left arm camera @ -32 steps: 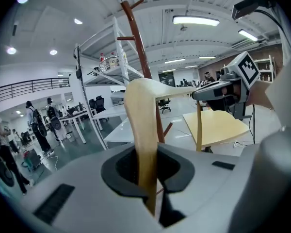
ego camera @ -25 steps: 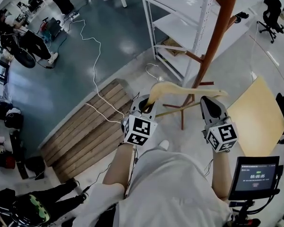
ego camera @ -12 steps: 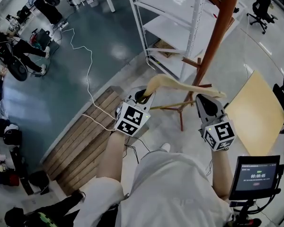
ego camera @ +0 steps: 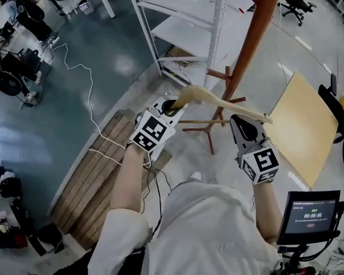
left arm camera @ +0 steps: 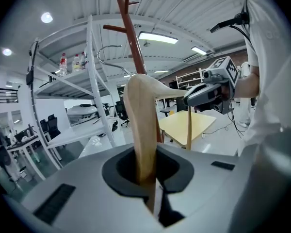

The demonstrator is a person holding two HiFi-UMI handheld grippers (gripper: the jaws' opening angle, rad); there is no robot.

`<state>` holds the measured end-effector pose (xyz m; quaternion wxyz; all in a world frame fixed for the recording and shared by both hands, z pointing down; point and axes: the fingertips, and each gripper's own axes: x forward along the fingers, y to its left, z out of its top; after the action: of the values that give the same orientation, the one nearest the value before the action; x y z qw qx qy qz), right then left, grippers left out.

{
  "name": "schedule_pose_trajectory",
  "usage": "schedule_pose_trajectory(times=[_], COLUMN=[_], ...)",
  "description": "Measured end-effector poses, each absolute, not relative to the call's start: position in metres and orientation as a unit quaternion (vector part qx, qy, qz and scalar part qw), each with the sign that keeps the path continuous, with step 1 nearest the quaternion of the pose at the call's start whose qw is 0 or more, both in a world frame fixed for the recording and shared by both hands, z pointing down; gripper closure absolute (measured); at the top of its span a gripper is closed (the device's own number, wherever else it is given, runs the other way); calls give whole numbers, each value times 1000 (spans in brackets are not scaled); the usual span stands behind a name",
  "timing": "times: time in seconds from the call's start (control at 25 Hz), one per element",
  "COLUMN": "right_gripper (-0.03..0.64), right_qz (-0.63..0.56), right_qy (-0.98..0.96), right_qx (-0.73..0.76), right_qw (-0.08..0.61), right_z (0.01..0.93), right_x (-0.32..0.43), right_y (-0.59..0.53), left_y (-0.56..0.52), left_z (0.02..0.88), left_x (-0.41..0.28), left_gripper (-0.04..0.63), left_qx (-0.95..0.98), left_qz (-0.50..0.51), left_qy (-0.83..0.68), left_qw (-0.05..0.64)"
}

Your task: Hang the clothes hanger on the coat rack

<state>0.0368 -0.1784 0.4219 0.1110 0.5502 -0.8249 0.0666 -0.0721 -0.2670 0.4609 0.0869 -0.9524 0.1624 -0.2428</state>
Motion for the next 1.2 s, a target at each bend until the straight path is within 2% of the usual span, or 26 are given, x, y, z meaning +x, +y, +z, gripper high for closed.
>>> schedule_pose_trajectory(times=[0.52, 1.2], right_gripper=[604, 604], right_qz=[108, 137], right_qy=[-799, -783], right_qx=[574, 587], right_qw=[143, 156], right_z=[468, 488], right_x=[54, 65], right_y=[-172, -164], left_y=[-271, -256], left_z=[510, 531], left_x=[-28, -2], left_gripper=[569, 572], left_qx=[-963, -974], left_qz=[-248, -221], left_qy=[71, 22], left_qw=[70, 42])
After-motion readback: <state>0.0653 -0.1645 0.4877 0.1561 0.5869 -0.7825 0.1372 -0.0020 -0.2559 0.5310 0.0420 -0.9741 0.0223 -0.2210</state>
